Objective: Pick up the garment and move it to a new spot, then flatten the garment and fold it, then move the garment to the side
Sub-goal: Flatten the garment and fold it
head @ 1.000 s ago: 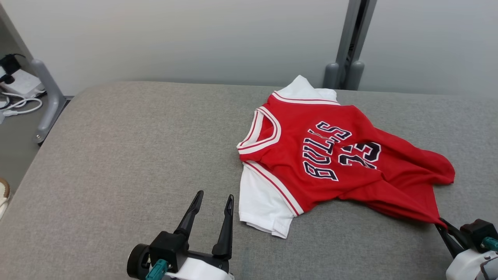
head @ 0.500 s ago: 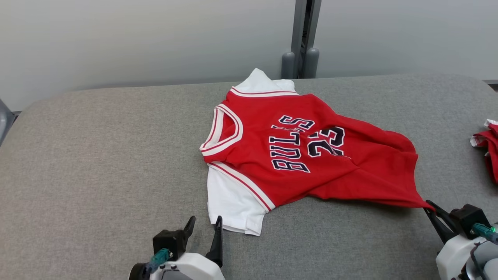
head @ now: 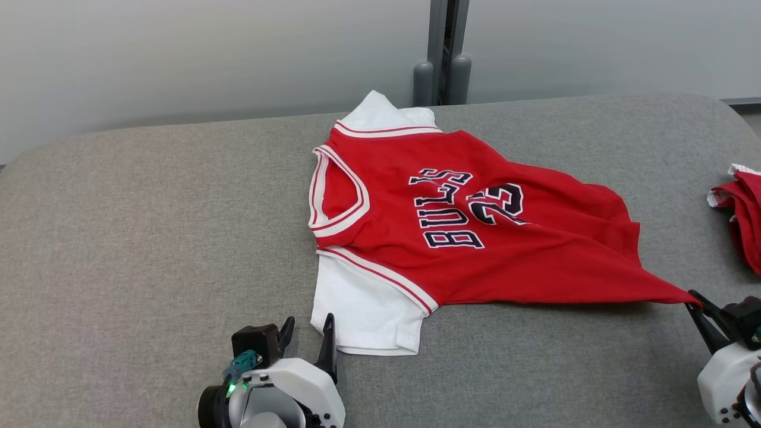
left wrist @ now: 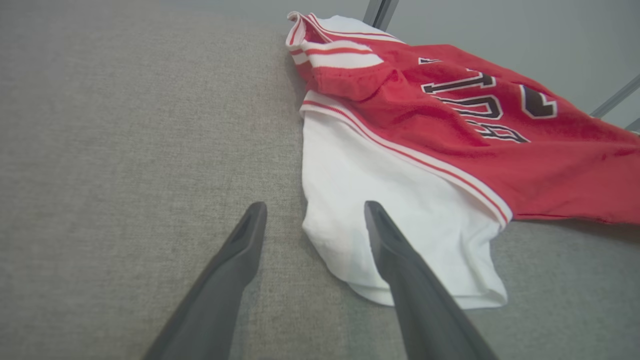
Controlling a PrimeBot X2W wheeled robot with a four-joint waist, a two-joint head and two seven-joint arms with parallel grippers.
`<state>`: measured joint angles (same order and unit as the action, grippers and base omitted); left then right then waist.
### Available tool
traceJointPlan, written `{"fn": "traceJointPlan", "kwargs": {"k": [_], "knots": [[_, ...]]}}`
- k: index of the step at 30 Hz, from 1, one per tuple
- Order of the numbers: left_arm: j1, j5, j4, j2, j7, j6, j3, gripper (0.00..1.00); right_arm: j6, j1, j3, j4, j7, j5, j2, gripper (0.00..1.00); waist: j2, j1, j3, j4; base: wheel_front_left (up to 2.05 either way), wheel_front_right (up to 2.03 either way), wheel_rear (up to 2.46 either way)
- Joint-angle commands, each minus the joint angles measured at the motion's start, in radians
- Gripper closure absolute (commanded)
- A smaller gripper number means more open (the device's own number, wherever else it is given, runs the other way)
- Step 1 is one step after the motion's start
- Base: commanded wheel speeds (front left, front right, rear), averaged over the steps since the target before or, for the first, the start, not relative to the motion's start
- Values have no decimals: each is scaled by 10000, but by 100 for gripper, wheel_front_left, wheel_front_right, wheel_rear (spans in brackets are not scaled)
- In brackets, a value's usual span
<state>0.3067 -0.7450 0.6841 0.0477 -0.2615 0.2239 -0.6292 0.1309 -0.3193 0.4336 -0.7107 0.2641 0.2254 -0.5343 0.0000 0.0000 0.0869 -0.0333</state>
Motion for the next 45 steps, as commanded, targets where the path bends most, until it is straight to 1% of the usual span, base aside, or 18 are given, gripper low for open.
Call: {"fn": "traceJointPlan", "kwargs": {"k": [1,9,12,16,18,20,21,24,26,30,32,37,39,41,42,43,44,45], "knots": [[115,-51,33,60,-35,4,-12,0,-3,-96,-86,-35,-3,-87,-15,100,0,0,-3,25,0,0,0],[173,-138,131,61,-35,51,-202,0,-3,-41,-472,-225,-3,-348,111,100,0,0,31,122,0,0,0],[311,17,229,60,-35,84,-291,0,-5,-116,-667,-332,-3,-466,83,100,0,0,61,96,0,0,0],[407,38,295,60,-35,-5,-407,0,-5,-141,-1010,-478,-3,-646,169,100,0,0,88,29,0,0,0],[451,35,294,58,-35,-72,-498,0,-5,-197,-1347,-601,-3,-803,169,100,0,0,108,0,0,0,0],[471,-13,267,58,-35,-137,-649,0,-5,-179,-1498,-630,-3,-931,317,100,0,0,126,-14,0,0,0],[495,-61,316,60,-35,-233,-874,0,-5,-123,-1561,-619,-3,-1003,385,100,0,0,141,-22,0,0,0],[547,-193,468,59,-35,-507,-1356,0,-5,-71,-1550,-610,-3,-1061,465,100,0,0,158,-27,0,0,0],[638,-272,629,62,-35,-597,-1646,0,-5,-75,-1527,-606,-3,-1067,510,100,0,0,178,-32,0,0,0],[775,-438,814,63,-35,-579,-1897,0,-5,-97,-1495,-605,-3,-1013,524,100,0,0,205,-37,0,0,0],[910,-594,932,57,-35,-486,-2053,0,-5,-114,-1435,-584,-3,-964,533,100,0,0,219,-60,0,0,0],[1109,-740,1132,62,-35,-416,-2161,0,-5,-136,-1351,-603,-3,-868,493,100,0,0,240,-90,0,0,0],[1157,-808,1293,59,-35,-456,-2257,0,-5,-142,-1301,-623,-3,-823,487,100,0,0,244,-109,0,0,0],[1198,-941,1439,59,-33,-604,-2393,0,-5,-148,-1263,-643,-3,-774,493,100,0,0,239,-123,0,0,0],[1203,-1015,1523,60,-33,-686,-2482,17,-5,-150,-1243,-658,-3,-747,492,100,0,0,230,-122,0,0,0],[1206,-1078,1599,60,-30,-760,-2582,54,-5,-155,-1227,-673,-3,-738,488,100,0,0,229,-120,0,0,0],[1214,-1143,1657,59,-10,-840,-2684,82,-5,-156,-1215,-690,-3,-702,485,100,0,0,221,-111,0,0,0],[1235,-1209,1690,57,-10,-897,-2756,100,-5,-156,-1207,-702,-1,-683,480,100,0,0,211,-97,0,0,0]]}}
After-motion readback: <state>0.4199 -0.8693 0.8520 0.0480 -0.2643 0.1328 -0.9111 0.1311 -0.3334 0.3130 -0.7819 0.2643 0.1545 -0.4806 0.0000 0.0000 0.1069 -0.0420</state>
